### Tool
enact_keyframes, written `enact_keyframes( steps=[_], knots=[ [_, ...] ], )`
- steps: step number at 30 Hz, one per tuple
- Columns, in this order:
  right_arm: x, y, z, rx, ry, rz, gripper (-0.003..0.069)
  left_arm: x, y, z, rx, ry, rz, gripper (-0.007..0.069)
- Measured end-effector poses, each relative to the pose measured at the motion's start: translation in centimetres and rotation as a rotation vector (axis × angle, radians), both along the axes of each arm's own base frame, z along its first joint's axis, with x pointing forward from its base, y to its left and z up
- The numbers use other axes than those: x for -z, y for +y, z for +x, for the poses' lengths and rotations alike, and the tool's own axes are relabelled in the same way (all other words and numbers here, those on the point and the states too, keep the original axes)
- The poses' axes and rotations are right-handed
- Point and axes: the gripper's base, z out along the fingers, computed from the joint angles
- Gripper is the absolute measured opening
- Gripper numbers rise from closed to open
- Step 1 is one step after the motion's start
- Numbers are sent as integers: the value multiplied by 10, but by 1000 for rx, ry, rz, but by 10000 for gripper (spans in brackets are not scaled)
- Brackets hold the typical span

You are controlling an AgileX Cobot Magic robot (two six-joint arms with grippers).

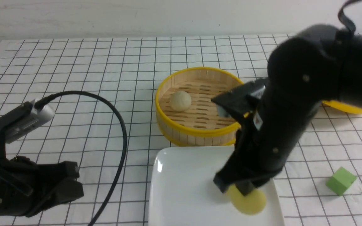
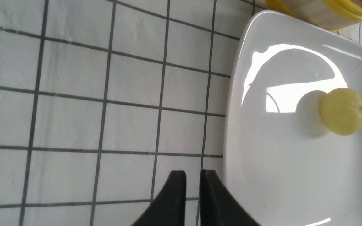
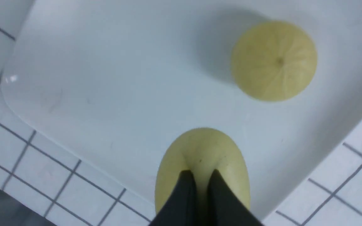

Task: Put the steamed buns into the plate on the white-black tablecloth.
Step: 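Move the steamed bun from the bamboo steamer onto the white plate with the right gripper, then reach into the bamboo steamer and grasp a bun with the left gripper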

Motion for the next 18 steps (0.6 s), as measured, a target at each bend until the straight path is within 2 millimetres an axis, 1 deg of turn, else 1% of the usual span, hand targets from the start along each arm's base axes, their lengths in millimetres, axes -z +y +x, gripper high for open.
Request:
enact_keyframes(
  steps=[1, 3, 5, 6, 7, 9, 10, 11, 12, 13, 15, 16, 17, 18],
  knots=[
    [3, 0, -3, 2, -5, 4, 26, 0, 0, 0, -11, 6, -7, 108],
    [19, -3, -8, 31, -3, -1, 31, 0, 0, 0, -31, 15, -19, 111],
    [32, -5, -8, 59, -35, 6, 46, 0, 0, 0, -41, 20, -25, 120],
    [34, -6, -8, 60, -38, 2, 50, 0, 0, 0, -41, 20, -24, 122],
    [42, -6, -6, 68, -71, 12, 83, 0, 0, 0, -43, 21, -25, 135],
    [47, -5, -3, 70, -99, 23, 159, 0, 0, 0, -44, 21, -26, 153],
    [49, -4, -2, 71, -108, 31, 198, 0, 0, 0, -42, 22, -26, 165],
    [49, -3, -1, 72, -113, 36, 209, 0, 0, 0, -42, 22, -26, 165],
    [50, -2, 0, 76, -123, 49, 286, 0, 0, 0, -31, 24, -23, 186],
    [50, -1, 0, 78, -123, 54, 340, -1, 0, -1, -20, 25, -16, 200],
    [47, -1, 0, 80, -117, 54, 421, -3, -1, 0, 5, 30, -2, 219],
    [43, -1, 0, 76, -114, 49, 437, -5, -1, 2, 23, 40, 6, 227],
    [37, -2, -1, 68, -118, 40, 434, -7, -2, 5, 41, 52, 13, 231],
    [28, -6, -2, 57, -129, 29, 403, -9, -2, 9, 54, 61, 22, 233]
  ],
)
